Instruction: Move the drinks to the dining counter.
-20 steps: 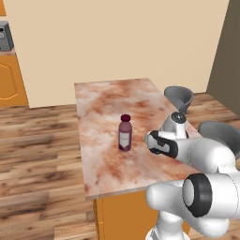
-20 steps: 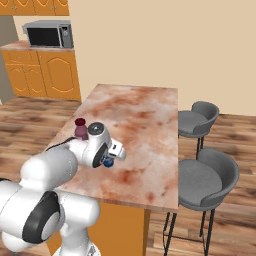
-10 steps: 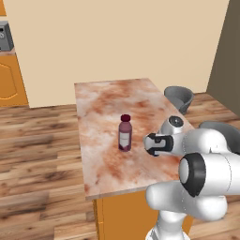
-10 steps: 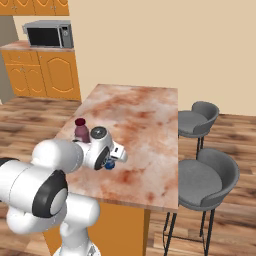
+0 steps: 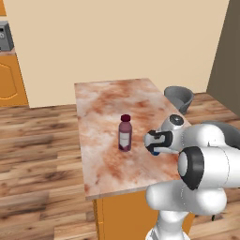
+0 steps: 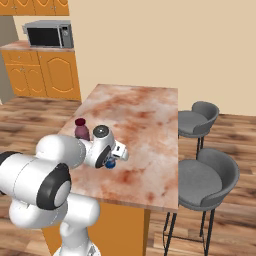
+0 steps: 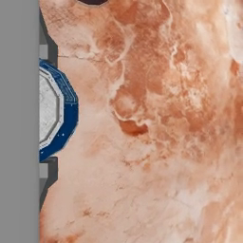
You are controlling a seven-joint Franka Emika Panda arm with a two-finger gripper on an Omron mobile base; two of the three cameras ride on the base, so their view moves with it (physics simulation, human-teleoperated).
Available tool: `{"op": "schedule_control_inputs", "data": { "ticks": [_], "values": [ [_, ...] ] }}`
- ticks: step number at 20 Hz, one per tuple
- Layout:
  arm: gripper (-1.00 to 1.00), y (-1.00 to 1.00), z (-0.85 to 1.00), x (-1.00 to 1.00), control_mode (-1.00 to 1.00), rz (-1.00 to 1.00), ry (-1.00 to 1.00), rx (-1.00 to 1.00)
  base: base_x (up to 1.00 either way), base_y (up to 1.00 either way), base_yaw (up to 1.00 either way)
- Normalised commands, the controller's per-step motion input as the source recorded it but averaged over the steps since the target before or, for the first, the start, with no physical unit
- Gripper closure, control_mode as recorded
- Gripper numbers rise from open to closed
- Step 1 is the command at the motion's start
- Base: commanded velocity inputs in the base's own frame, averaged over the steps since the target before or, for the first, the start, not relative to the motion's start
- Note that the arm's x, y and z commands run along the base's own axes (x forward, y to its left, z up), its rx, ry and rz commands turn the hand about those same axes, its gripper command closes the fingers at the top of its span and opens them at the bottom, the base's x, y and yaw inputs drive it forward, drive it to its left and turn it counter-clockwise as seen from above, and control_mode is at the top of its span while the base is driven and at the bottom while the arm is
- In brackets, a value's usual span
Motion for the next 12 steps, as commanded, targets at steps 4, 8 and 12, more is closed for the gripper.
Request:
{"op": "schedule_control_inputs", "data": {
  "ticks": [4,8,12],
  "values": [
    [-1.00,0.00,-0.01,-0.01,-1.00,0.00,-0.11,0.00,0.00,0.00,0.00],
    [-1.00,0.00,0.00,0.00,-1.00,0.00,-0.08,0.00,0.00,0.00,0.00],
    [-1.00,0.00,0.00,0.00,-1.00,0.00,-0.04,0.00,0.00,0.00,0.00]
  ]
}}
